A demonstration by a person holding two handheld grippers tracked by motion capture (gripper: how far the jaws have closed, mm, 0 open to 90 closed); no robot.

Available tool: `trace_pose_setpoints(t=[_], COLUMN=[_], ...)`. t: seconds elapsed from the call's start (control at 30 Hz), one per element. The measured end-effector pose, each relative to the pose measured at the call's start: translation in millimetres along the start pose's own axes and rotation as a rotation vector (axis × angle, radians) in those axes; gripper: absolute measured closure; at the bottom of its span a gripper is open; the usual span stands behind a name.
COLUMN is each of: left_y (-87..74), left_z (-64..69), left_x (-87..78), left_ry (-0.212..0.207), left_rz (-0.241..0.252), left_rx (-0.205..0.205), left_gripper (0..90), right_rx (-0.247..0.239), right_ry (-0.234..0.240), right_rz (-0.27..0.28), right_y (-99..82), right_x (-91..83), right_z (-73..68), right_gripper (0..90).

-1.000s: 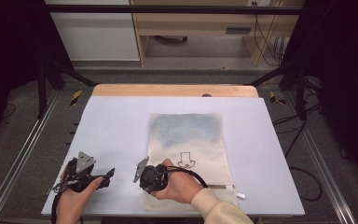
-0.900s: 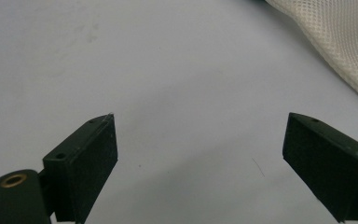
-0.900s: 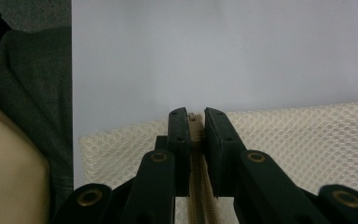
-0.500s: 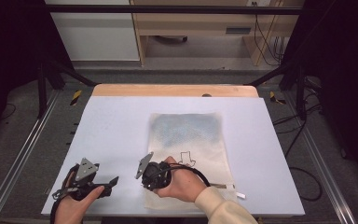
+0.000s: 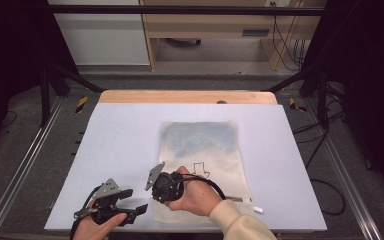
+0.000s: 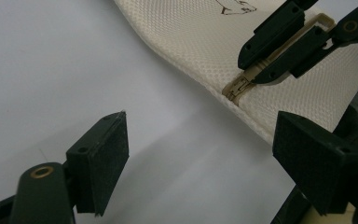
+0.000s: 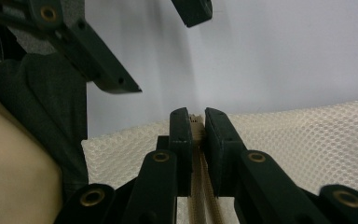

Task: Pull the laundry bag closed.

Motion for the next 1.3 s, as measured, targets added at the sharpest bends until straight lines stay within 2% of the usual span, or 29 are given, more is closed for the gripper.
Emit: trace_pose_setpoints(t=[0.23, 0.33, 0.57, 0.67, 0.97, 1.3], left_y=[2.7, 2.5, 4.1, 4.1, 5.9, 6.9], left_z=[9.4, 15.3, 24.3, 26.4, 27.8, 25.9], left_x=[8.5, 14.1, 27.4, 31.8, 37.8, 39.1], left_ry=[-0.034, -0.075, -0.104, -0.122, -0.178, -0.208], left_rz=[0.007, 0.006, -0.002, -0.009, -0.004, -0.003], left_rx=[0.003, -0.018, -0.001, 0.002, -0.012, -0.029], left_gripper=[20.2, 20.7, 29.4, 36.7, 52.7, 59.4], right_rx=[-0.002, -0.002, 0.006, 0.003, 0.000, -0.008], right_ry=[-0.002, -0.001, -0.003, -0.004, -0.005, -0.006], right_rz=[0.019, 0.027, 0.031, 0.035, 0.036, 0.038], right_y=[2.4, 3.2, 4.2, 4.1, 3.9, 2.8], right_x=[-2.3, -3.9, -9.7, -10.2, -11.6, -12.8], right_z=[0.4, 0.8, 1.2, 0.6, 0.4, 0.7], right_gripper=[81.8, 81.9, 81.9, 81.9, 81.8, 81.9])
Point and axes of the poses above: each handheld gripper's, and its own axes: x roughly forward along the jaws, y roughly out of its top, z roughly to its right, the point moved 8 cm from there along x, roughly forward along the jaws, and after that the axes turned 3 degrees about -x, right-handed, at the moved point
